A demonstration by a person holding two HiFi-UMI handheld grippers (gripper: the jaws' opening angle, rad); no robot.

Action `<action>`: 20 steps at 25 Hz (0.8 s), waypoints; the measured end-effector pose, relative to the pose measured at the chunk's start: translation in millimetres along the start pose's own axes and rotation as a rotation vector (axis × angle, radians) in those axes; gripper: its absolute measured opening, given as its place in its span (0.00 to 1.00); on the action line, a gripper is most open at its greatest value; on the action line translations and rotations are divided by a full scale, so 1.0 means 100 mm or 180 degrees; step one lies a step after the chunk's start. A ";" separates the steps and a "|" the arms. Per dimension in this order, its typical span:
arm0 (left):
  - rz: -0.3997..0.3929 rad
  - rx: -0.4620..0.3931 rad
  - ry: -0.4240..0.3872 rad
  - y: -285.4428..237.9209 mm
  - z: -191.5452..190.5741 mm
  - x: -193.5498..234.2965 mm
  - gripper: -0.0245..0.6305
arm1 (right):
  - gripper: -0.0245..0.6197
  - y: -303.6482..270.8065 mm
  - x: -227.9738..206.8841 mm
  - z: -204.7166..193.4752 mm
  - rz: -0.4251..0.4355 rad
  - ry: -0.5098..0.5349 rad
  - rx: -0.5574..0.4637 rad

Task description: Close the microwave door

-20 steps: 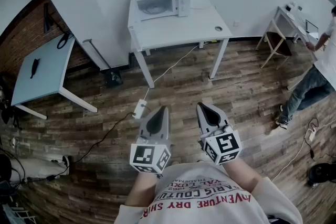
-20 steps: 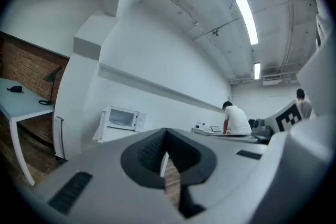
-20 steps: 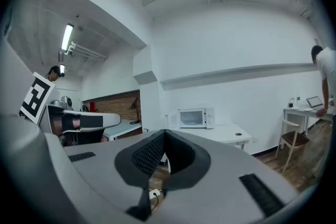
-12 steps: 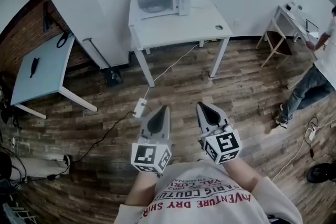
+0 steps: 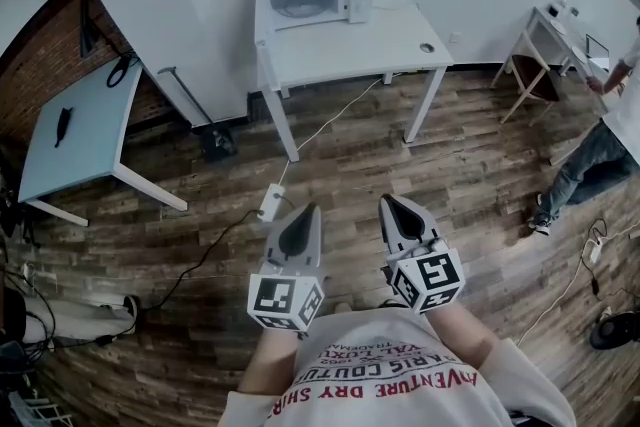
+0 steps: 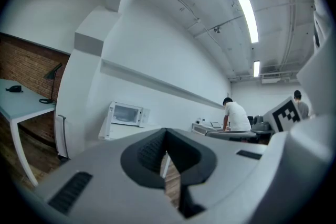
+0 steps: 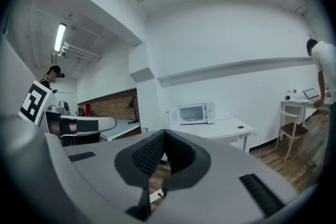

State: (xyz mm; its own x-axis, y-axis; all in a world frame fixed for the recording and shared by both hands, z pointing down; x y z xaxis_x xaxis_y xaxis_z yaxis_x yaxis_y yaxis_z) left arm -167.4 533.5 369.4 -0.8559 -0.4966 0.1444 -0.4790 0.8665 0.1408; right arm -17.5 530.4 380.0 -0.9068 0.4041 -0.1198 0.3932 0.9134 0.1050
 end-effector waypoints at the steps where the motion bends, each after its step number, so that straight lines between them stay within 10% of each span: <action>1: 0.0006 0.0016 0.0028 0.01 -0.02 0.06 0.03 | 0.05 -0.03 0.02 -0.03 -0.0014 0.0000 0.0010; 20: 0.0416 0.0112 0.0008 -1.33 -0.35 0.76 0.03 | 0.05 -1.54 -0.81 -0.32 0.0359 0.0015 0.0116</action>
State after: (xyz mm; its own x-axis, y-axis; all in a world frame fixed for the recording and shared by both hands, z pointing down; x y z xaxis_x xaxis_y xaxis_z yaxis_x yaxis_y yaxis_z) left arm -161.9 378.3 395.8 -0.9110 -0.3795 0.1617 -0.3700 0.9250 0.0863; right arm -9.4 355.6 405.4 -0.8571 0.5044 -0.1045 0.4981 0.8633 0.0816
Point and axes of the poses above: the fingertips, and each gripper's own axes: y backward along the fingers, x to its left, z out of its top, the point moved 3 cm from there along y, backward along the fingers, and after that the axes turned 13 degrees about -x, right-handed, at the moved point
